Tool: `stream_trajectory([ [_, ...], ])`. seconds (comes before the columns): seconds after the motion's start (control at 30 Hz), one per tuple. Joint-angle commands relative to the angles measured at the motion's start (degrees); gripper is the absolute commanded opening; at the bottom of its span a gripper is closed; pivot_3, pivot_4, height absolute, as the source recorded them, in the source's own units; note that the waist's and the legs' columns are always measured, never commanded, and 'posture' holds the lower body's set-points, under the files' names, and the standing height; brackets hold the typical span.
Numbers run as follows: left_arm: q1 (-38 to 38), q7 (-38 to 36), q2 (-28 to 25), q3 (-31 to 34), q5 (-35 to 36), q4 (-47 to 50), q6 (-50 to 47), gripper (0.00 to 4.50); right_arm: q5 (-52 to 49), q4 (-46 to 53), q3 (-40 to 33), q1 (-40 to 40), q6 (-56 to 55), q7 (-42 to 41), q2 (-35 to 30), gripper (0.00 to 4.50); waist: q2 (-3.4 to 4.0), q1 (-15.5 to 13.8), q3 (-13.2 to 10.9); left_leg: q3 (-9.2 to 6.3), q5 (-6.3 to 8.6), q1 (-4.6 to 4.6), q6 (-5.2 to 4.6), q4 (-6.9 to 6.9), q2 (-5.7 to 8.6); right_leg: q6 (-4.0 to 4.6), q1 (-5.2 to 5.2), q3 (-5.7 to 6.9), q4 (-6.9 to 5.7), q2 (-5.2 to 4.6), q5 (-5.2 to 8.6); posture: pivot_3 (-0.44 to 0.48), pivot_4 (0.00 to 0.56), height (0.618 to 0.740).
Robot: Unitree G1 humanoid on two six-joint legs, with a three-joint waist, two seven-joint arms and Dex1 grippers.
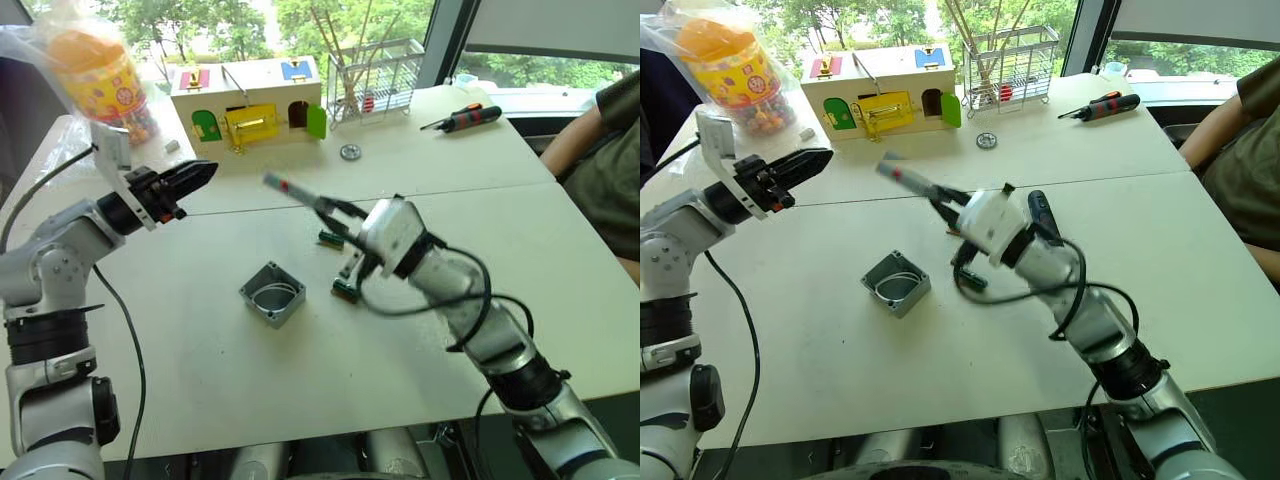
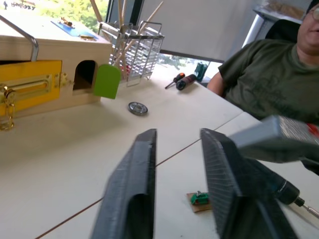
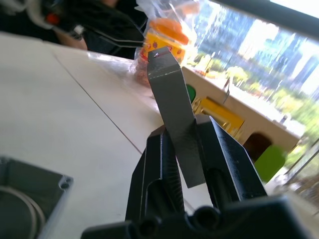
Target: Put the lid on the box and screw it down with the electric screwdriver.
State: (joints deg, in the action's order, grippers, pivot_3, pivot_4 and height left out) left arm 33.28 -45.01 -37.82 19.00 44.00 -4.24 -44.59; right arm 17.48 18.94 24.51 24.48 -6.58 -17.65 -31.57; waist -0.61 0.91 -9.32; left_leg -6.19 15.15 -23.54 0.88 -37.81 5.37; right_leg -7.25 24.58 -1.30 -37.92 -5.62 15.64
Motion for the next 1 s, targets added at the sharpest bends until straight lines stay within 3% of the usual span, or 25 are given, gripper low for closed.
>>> stream_trajectory([
  [0.03, 0.5, -0.9, -1.3, -1.2, -1.5, 1.1, 0.8, 0.02, 15.0, -0.6, 1.9, -1.5, -10.7, 5.9, -2.1, 0.10, -0.02, -0.1, 0.0, 0.00, 0.00, 0.00, 0.00, 0.00, 0.01, 0.00, 0.00, 0.00, 0.01, 0.00, 0.00, 0.000, 0.150, 0.740],
  [0.3, 1.8, -4.9, -3.1, -8.7, -5.1, 3.7, 0.5, 0.02, 32.8, 0.2, 4.5, -8.2, -14.2, 11.2, 1.6, 0.10, -0.02, -0.1, 0.0, -0.01, -0.01, 0.00, 0.01, 0.00, 0.00, 0.02, -0.03, -0.03, 0.01, 0.03, 0.01, 0.000, 0.150, 0.740],
  [0.67, 2.2, -11.4, -6.2, -14.9, -7.1, 5.7, -1.3, 0.02, 43.7, 1.9, 9.5, -14.0, -4.0, 3.1, 14.6, 0.10, -0.02, -0.1, 0.0, -0.02, -0.01, 0.02, 0.02, 0.02, -0.04, 0.03, -0.05, -0.04, 0.00, 0.09, 0.01, 0.000, 0.150, 0.740],
  [1.0, 2.7, -18.0, -7.3, -20.0, -11.9, 3.3, 2.9, 0.02, 48.4, 2.4, 9.7, -15.8, -1.2, 2.3, 15.4, 0.10, -0.01, -0.1, 0.0, -0.03, -0.02, 0.04, 0.03, 0.02, -0.04, 0.03, -0.07, -0.04, 0.00, 0.10, 0.02, 0.000, 0.150, 0.740],
])
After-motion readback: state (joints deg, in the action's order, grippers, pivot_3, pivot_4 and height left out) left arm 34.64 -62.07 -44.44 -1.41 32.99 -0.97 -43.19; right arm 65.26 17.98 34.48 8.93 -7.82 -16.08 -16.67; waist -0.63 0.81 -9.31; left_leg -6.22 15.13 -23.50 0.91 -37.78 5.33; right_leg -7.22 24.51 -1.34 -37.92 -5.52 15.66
